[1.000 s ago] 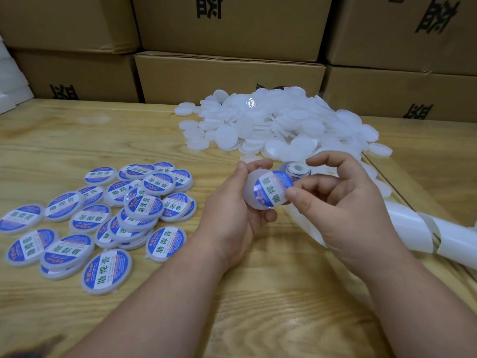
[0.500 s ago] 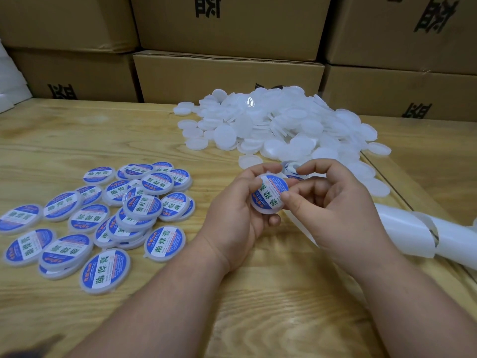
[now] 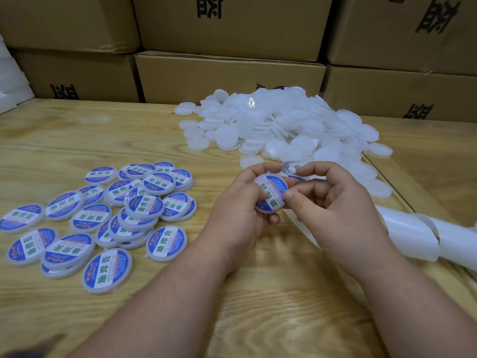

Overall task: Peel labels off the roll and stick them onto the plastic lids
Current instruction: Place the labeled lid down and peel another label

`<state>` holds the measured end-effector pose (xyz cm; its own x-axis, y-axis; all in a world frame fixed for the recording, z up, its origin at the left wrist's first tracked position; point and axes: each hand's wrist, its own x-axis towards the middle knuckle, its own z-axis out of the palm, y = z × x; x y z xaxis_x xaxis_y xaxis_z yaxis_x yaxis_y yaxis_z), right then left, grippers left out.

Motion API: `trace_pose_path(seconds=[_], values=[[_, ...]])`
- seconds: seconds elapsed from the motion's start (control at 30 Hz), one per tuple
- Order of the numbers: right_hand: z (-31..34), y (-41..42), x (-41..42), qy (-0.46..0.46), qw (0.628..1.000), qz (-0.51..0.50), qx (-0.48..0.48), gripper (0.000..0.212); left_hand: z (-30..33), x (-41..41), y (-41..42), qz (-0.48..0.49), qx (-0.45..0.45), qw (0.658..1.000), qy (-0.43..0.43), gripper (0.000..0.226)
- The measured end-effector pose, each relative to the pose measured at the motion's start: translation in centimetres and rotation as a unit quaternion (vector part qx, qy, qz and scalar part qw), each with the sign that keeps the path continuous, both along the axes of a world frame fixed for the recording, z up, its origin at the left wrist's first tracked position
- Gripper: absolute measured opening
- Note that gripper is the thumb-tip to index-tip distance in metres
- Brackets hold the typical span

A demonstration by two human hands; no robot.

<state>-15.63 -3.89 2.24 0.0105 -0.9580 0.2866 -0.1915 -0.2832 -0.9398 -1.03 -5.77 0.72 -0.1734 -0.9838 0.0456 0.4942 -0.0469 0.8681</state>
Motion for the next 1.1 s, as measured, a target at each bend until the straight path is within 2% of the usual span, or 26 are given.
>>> trace_pose_path(seconds=[0.23, 0.4, 0.53, 0.67, 0.9, 1.1], values=[[0.5, 0.3, 0.1, 0.024, 0.999, -0.025, 0.016, 0.016, -0.1, 0.2, 0.2, 0.058, -0.053, 0.989, -0.127, 0.048], [0.4, 0.4, 0.4, 0.029, 0.997, -0.061, 0.036, 0.007, -0.4, 0.2, 0.3, 0.088, -0.072, 0.977, -0.182, 0.046], [0.5, 0.2, -0.4, 0.067, 0.983, -0.170, -0.006, 0.011, -0.5, 0.4, 0.1, 0.095, -0.043, 0.980, -0.168, 0.049], [0.9, 0.2, -0.8, 0.056, 0.979, -0.196, -0.023, 0.015, -0.5, 1.0, -0.2, 0.119, -0.028, 0.979, -0.160, 0.049], [0.9, 0.4, -0.7, 0.069, 0.978, -0.193, -0.022, 0.016, 0.0, 1.6, -0.4, 0.150, -0.009, 0.977, -0.150, 0.017], [0.9, 0.4, -0.8, 0.065, 0.979, -0.193, -0.031, 0.016, 0.4, 2.8, -1.1, 0.184, 0.020, 0.974, -0.133, 0.038]])
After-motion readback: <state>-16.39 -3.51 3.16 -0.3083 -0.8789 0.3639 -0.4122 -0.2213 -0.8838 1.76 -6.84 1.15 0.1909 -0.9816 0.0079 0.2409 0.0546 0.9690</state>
